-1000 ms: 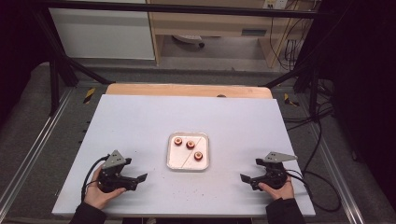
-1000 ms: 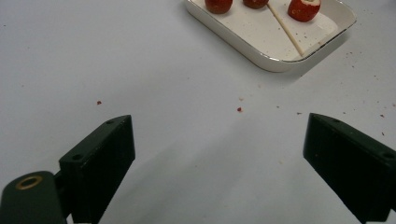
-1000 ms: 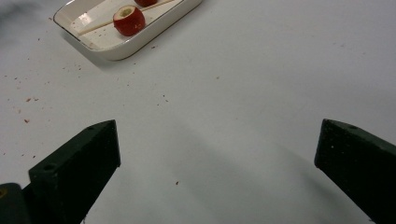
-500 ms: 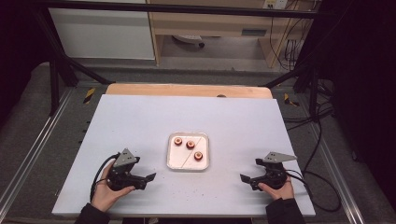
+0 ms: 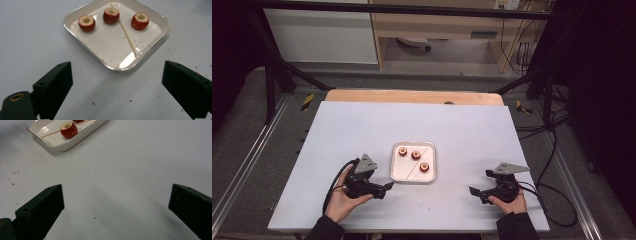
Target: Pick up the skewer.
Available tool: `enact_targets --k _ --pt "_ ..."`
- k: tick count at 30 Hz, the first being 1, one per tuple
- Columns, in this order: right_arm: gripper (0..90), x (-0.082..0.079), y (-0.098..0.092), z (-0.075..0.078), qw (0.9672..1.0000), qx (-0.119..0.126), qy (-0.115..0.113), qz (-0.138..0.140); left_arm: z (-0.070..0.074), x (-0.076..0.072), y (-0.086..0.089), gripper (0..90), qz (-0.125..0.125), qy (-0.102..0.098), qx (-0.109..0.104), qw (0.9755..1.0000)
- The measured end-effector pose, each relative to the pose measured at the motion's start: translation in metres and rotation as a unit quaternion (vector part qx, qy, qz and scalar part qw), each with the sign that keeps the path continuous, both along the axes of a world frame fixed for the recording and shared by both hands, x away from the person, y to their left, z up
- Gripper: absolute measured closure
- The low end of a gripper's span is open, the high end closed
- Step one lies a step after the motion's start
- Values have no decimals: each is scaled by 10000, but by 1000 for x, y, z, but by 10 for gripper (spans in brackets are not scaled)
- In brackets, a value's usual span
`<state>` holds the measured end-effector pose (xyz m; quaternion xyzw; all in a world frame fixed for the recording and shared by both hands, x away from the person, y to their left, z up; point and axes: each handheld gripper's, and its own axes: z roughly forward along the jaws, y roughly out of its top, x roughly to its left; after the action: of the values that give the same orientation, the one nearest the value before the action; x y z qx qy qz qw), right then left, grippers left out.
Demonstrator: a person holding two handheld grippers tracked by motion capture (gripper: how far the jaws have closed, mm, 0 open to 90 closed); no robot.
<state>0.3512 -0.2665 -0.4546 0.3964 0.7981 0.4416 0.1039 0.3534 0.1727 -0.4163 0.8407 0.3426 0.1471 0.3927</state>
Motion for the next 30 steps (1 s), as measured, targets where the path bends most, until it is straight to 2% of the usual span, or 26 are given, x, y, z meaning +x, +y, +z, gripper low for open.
enact_targets --k 3,12,14,19,20,22,27,30 --pt "7 0 0 0 10000 -19 -14 11 2 6 -15 105 -6 17 50 10000" --pt "7 0 0 0 10000 -31 14 9 0 19 -41 166 46 148 76 9999" --pt "7 0 0 -1 10000 -34 11 4 -1 24 -51 186 62 189 159 9997" --pt "7 0 1 -1 10000 -37 22 7 -4 31 -62 258 88 271 173 9994" --pt "7 0 1 -1 10000 -35 33 3 -5 34 -68 269 137 256 274 9992" --pt "7 0 1 -1 10000 -33 21 5 -7 37 -73 292 123 319 326 9989" --pt "7 0 0 -1 10000 -33 13 19 -13 42 -81 405 241 438 308 9983" --pt "7 0 1 -1 10000 -22 30 12 -15 44 -84 479 305 439 329 9980"
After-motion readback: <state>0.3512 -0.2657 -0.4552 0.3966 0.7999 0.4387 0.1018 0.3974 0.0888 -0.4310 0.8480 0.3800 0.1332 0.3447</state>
